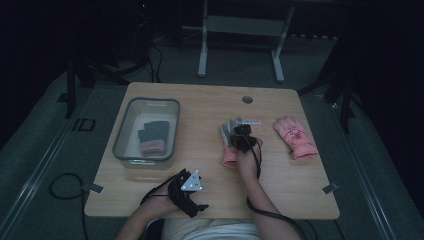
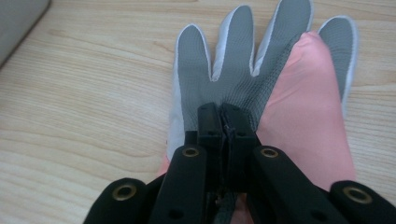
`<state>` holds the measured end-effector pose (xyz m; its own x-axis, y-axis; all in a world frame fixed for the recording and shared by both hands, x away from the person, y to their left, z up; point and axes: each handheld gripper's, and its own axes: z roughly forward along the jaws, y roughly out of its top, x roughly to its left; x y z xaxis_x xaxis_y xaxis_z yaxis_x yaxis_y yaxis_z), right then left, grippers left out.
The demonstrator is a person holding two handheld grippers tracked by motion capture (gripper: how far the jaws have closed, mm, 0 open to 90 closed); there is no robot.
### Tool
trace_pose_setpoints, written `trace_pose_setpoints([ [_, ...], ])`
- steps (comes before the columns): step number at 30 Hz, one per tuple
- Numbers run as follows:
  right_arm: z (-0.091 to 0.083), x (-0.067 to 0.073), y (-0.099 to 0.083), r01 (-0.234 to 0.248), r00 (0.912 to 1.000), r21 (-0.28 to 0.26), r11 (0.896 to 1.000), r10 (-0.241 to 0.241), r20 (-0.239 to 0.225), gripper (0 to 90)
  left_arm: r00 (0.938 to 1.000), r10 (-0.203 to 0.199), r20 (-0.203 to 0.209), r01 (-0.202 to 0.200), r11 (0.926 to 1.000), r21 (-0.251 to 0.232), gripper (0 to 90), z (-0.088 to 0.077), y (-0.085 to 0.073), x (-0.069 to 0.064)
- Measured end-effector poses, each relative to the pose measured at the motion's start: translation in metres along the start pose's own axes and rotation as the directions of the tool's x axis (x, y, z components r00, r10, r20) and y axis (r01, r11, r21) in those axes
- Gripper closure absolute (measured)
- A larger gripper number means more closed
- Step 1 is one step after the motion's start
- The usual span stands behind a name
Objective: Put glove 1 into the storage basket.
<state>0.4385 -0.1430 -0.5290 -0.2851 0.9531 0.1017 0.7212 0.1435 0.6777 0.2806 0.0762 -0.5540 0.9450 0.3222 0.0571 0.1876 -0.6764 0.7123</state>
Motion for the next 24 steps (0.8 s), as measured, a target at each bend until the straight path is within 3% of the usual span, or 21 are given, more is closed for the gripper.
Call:
trace_pose_setpoints([
  [3,0.001,0.001,0.0,-0.007,1.0,-0.001,1.0,0.007,-0.001,86.5,1.0,-0.001,0.001,0.001,1.0,0.002,3.6,0.001,0.0,0.0],
  [9,-0.003,0.003,0.005,0.035,0.9993,-0.007,0.999,-0.035,-0.009,79.9,1.0,-0.004,0.002,0.004,1.0,0.002,3.6,0.0,0.0,0.0],
  [13,-0.02,0.003,0.008,0.065,0.9953,-0.038,0.997,-0.068,-0.069,68.9,1.0,-0.005,0.007,0.005,1.0,0.0,3.6,0.001,-0.001,0.001],
  [14,-0.025,0.003,0.01,0.073,0.9919,-0.044,0.996,-0.077,-0.101,67.3,1.0,-0.004,0.007,0.004,1.0,0.0,3.6,0.001,-0.002,0.0],
  [15,-0.032,0.001,0.011,0.078,0.988,-0.057,0.995,-0.085,-0.129,66.8,1.0,0.001,0.006,-0.001,1.0,0.005,3.6,0.001,-0.002,0.0],
  [18,-0.05,-0.007,0.013,0.119,0.9807,-0.081,0.99,-0.129,-0.147,65.5,1.0,-0.006,0.008,0.006,1.0,0.001,3.6,0.001,-0.002,-0.001],
  [24,-0.076,-0.044,0.02,0.189,0.9753,-0.129,0.974,-0.201,-0.091,64.1,0.9999,0.005,0.011,-0.005,0.9999,0.014,3.6,0.002,-0.002,-0.001],
])
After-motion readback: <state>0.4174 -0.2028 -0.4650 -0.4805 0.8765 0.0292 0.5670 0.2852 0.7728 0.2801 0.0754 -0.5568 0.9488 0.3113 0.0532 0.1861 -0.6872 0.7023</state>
